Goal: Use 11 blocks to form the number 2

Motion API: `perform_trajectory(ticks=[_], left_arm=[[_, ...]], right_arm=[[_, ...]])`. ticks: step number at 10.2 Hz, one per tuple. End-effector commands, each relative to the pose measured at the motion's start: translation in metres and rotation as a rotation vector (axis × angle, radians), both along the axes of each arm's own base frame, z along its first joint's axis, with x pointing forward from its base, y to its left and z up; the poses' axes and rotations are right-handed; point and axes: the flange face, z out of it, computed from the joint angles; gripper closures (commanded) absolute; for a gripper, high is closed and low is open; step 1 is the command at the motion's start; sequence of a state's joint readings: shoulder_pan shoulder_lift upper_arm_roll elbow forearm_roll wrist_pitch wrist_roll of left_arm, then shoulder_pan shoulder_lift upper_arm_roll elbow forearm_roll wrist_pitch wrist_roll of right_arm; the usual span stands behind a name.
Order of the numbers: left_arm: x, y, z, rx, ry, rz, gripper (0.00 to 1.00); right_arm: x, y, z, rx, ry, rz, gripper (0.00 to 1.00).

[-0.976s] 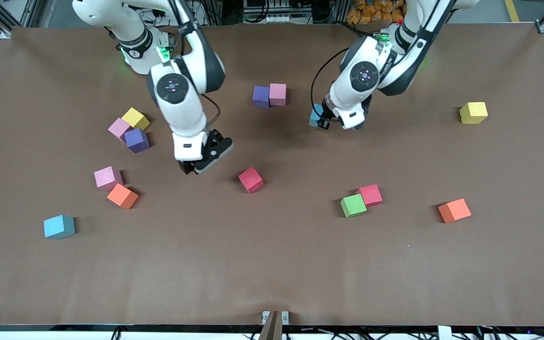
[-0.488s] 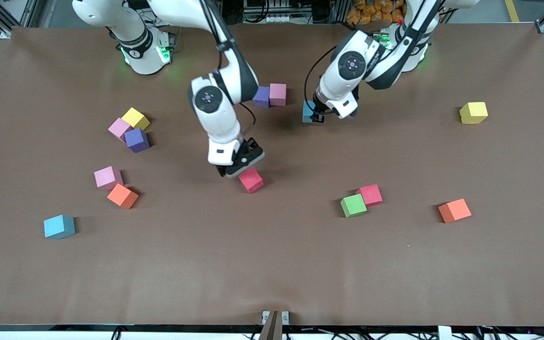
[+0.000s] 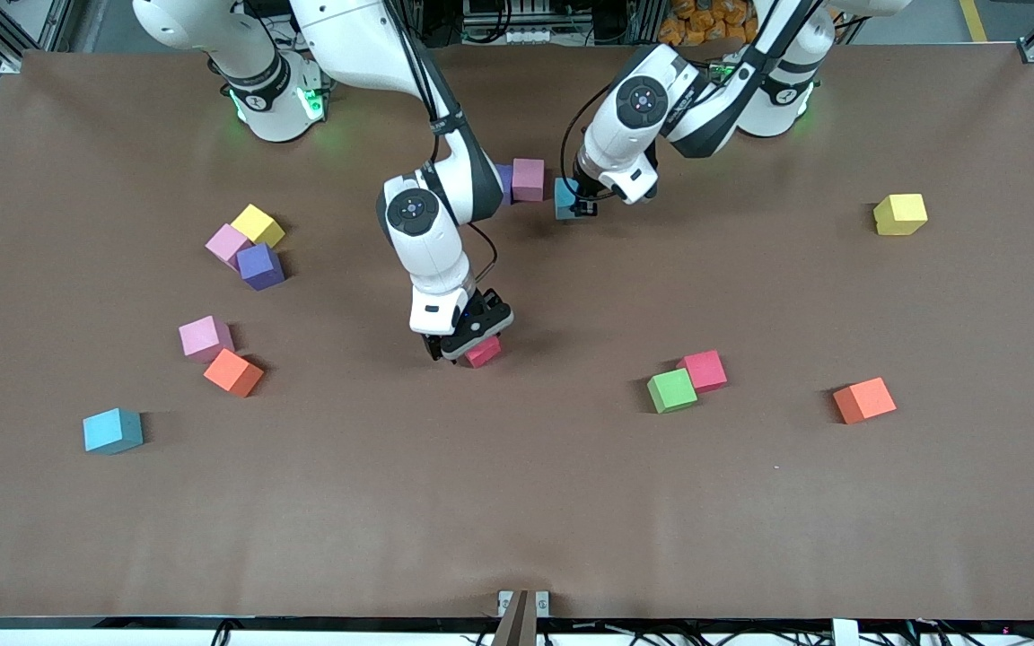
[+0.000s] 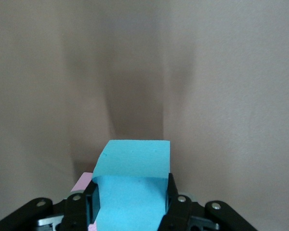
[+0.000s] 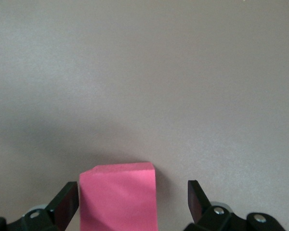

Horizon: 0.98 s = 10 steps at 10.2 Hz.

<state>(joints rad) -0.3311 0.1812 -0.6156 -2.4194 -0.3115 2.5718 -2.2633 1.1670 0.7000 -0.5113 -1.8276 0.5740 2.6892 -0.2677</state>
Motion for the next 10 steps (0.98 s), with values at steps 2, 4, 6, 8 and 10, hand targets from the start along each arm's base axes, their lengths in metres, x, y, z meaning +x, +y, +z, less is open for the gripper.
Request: perform_trajectory(ticks=[2,4,6,8,10], left_arm=[[-0.015,-0.004,-0.011,-0.009,0.015,0.037,0.9],[-0.032,-0.009,-0.015,-0.015,0.007,0.006,0.9],[-0.041,-0.011,-0.017,-0.013,0.003,-0.018,0.9],[-0.052,-0.017,-0.016,-0.022,-0.002,-0.042,0.9],[-0.054,-0.015,-0.018,-0.026,-0.009,-0.041,0.9]], right_arm=[[0.001,0.007,-0.009,0.038,0.013,-0.017,0.0],[0.0,0.006,-0.01,0.047,0.023,-0.031,0.0],[0.001,0.003,-0.011,0.045,0.034,-0.033,0.4],[0.002,0.003,-0.008,0.046,0.046,-0.033,0.71],[0.006,0.005,0.005,0.059,0.078,-0.032,0.79]])
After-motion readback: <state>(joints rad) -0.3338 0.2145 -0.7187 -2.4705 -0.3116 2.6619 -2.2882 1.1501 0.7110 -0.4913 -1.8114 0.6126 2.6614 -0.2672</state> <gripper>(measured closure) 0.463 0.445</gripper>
